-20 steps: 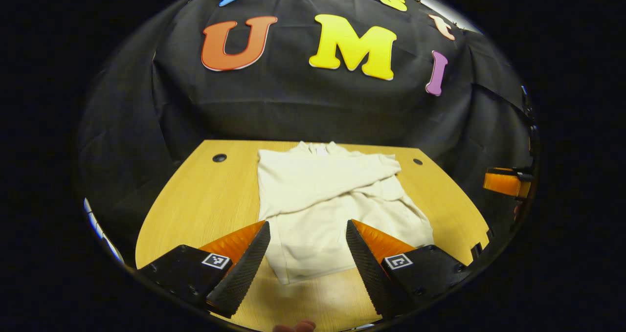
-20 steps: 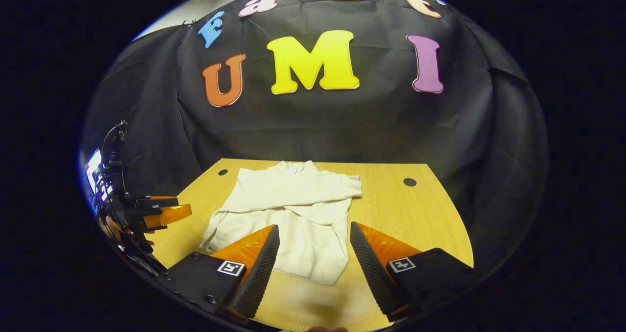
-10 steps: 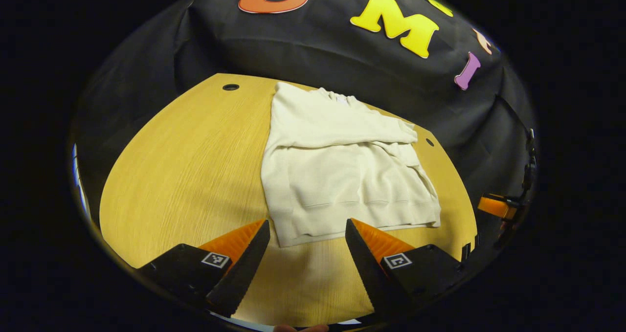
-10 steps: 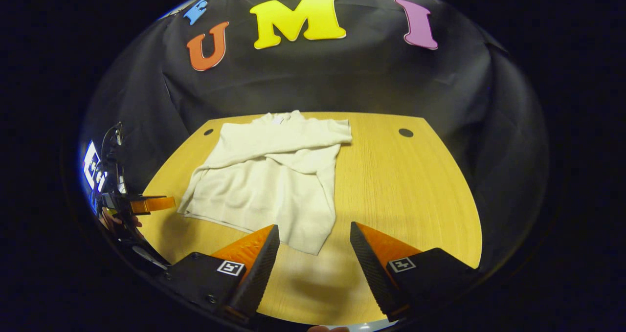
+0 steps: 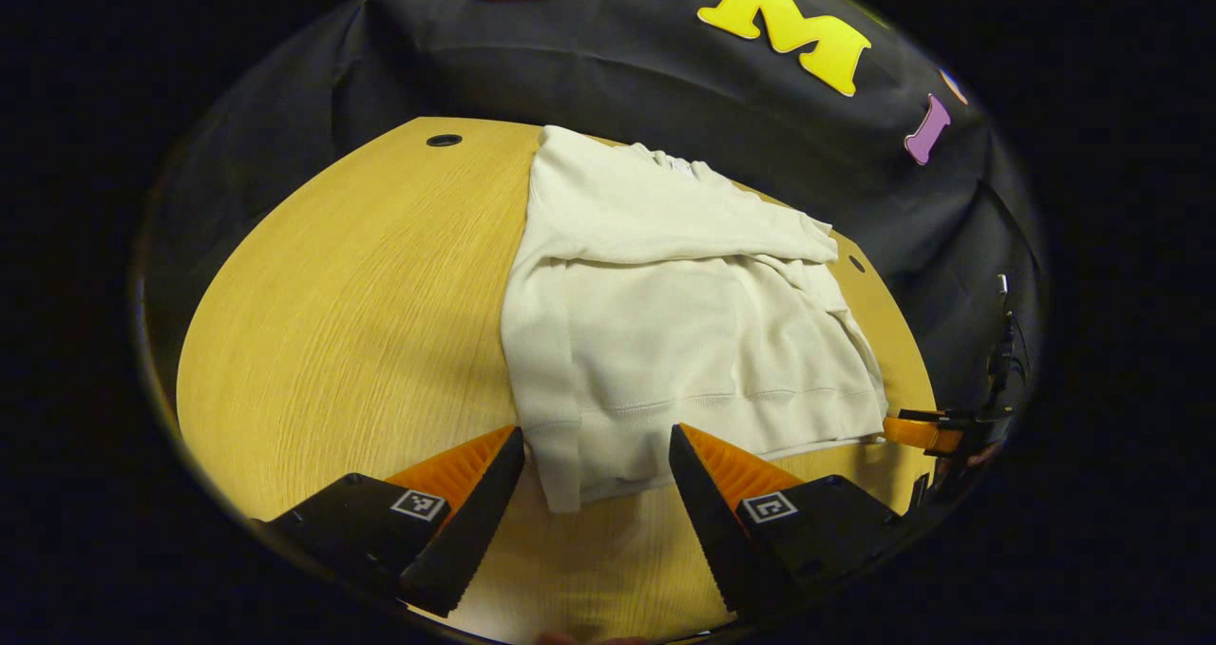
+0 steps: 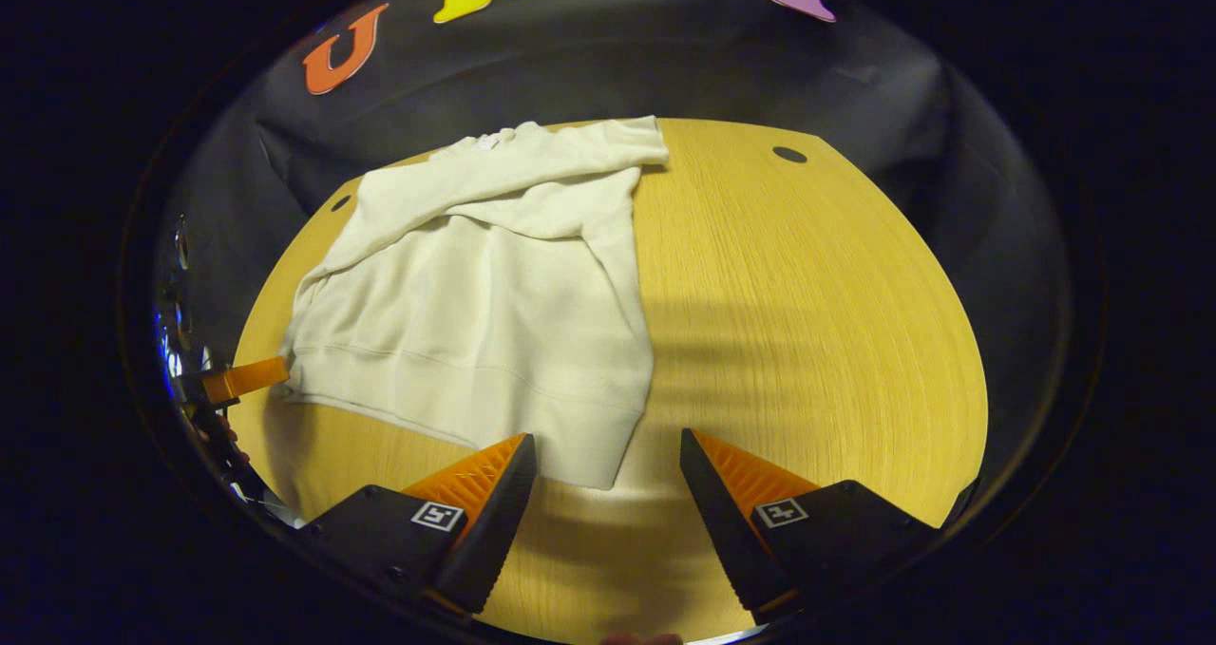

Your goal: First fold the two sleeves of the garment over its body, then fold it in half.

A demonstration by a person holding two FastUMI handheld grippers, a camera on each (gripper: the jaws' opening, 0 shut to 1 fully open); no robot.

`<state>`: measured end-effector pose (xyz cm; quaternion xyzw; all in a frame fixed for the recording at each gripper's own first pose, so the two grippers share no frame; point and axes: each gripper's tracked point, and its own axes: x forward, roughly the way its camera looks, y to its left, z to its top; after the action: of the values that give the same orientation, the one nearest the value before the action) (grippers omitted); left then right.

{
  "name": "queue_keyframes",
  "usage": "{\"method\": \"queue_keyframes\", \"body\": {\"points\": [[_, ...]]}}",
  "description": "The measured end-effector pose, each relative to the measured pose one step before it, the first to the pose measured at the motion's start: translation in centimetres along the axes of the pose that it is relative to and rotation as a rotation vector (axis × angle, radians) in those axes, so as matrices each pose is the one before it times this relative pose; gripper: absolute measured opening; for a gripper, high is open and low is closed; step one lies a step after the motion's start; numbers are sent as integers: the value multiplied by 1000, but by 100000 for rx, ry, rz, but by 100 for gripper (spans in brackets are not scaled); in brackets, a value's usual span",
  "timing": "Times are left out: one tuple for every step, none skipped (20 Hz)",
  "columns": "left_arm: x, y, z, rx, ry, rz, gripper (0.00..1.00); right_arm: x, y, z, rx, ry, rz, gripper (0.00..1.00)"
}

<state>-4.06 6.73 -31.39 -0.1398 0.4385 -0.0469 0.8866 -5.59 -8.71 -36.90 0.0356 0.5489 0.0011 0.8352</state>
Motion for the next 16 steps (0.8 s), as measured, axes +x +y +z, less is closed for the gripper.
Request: {"method": "queue_keyframes", "body": {"points": [[181,114,-194,-926,1244,501,97,299,-107,41,888,852,-634,95],[143,84,-141,-832,1020,718,96,377,409,18,1049,488,-23,95],[199,-104,261,151,-642,26,96,312,187,-31,-157,529,-425,95],[121,195,-175,381,1397,1152,94,201,169,185,-1192,-1239,-477,95],[109,495,-66,1038,1485,1798,92,119,72,71,-830,212,-427,95],[80,407,-142,1378,1159,1588,86,51,27,236,-1173,-816,-859,95],[131,735,-133,1294,1461,2285,81,111,175,-61,-362,-308,770,92],[-215,636,66,424,177,2017,64,61,280,0,-39,15,265,84],[-37,184,148,-993,-342,169,53,15,166,88,159,-28,1016,71],[16,14,-60,-581,-21,100,33,-79,210,77,461,-108,847,68],[52,21,-1,341,370,189,31,13,46,2,128,-276,233,57],[26,-105,-164,849,867,-71,27,52,-44,-21,-112,130,32,51],[110,-289,-19,854,1101,-483,25,-48,140,159,298,-504,1372,52],[-102,-237,19,180,1165,-579,19,333,374,-181,3348,188,2256,52],[48,-310,145,482,992,-1089,16,-46,32,287,3993,-11,304,10],[-74,-91,29,334,363,-1338,10,120,-37,-4,2371,647,843,10]]}}
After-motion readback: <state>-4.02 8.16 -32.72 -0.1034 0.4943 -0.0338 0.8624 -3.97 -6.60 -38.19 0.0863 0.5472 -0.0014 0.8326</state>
